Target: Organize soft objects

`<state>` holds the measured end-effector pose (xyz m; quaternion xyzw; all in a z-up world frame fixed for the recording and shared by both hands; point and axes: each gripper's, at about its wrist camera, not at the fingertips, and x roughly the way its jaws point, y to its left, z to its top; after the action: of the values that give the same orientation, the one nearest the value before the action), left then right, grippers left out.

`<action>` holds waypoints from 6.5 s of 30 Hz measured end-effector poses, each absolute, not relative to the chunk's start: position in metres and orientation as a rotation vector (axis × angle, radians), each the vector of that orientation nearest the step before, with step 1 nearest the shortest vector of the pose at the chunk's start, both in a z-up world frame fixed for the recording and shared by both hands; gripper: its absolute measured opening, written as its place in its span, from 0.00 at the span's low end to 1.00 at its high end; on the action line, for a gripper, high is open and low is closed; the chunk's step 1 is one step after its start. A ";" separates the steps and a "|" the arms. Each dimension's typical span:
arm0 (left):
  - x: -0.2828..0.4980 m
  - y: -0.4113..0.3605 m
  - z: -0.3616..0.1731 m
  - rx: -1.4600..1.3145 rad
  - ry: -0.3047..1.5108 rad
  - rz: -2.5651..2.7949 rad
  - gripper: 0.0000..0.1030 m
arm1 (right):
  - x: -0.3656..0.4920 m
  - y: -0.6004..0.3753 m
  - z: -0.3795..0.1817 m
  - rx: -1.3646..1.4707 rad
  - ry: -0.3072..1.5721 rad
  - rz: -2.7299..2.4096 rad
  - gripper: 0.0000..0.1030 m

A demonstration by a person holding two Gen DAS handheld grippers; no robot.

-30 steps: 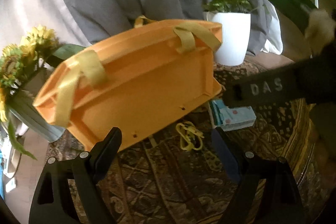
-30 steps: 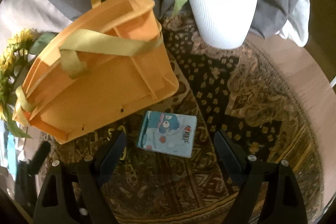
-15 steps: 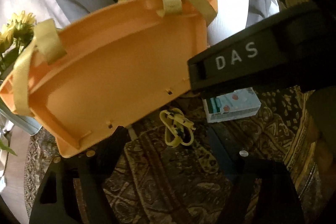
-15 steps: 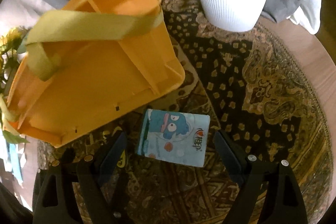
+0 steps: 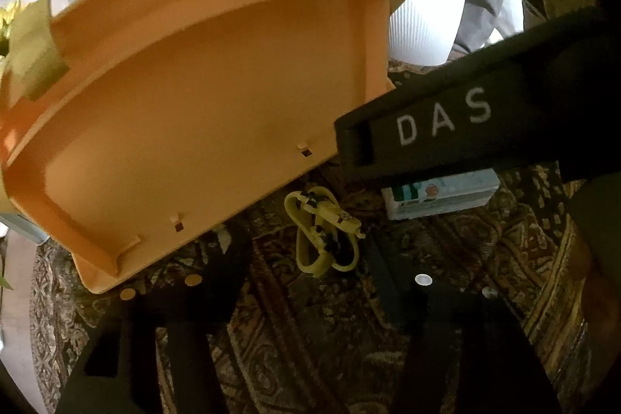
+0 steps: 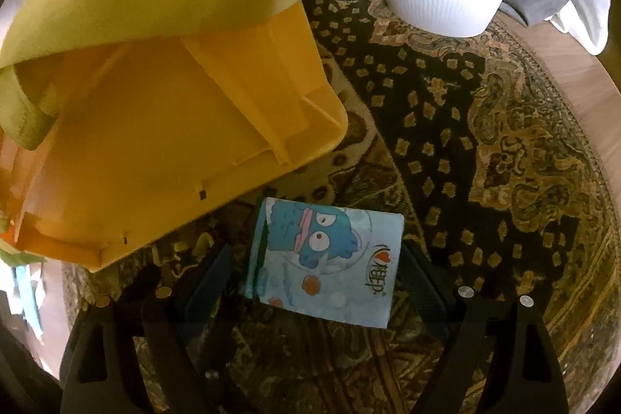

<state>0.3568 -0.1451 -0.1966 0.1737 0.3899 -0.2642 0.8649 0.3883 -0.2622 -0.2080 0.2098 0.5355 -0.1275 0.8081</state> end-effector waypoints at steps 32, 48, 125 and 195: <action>0.346 -0.120 -0.169 0.167 0.831 -0.552 0.26 | 0.338 -0.282 -0.186 0.453 1.035 -0.159 0.75; 0.333 -0.104 -0.151 0.120 0.791 -0.541 0.15 | 0.327 -0.259 -0.160 0.407 0.967 -0.130 0.75; 0.447 -0.072 -0.030 0.092 0.514 -0.293 0.13 | 0.467 -0.230 -0.050 0.140 0.682 0.049 0.75; 0.200 0.041 0.034 0.090 0.400 -0.155 1.00 | 0.177 -0.140 -0.003 0.096 0.444 -0.239 0.89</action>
<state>0.1998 0.0415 0.0337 0.0446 0.1986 -0.0768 0.9760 0.1773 -0.1404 -0.0025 0.0475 0.2197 -0.1184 0.9672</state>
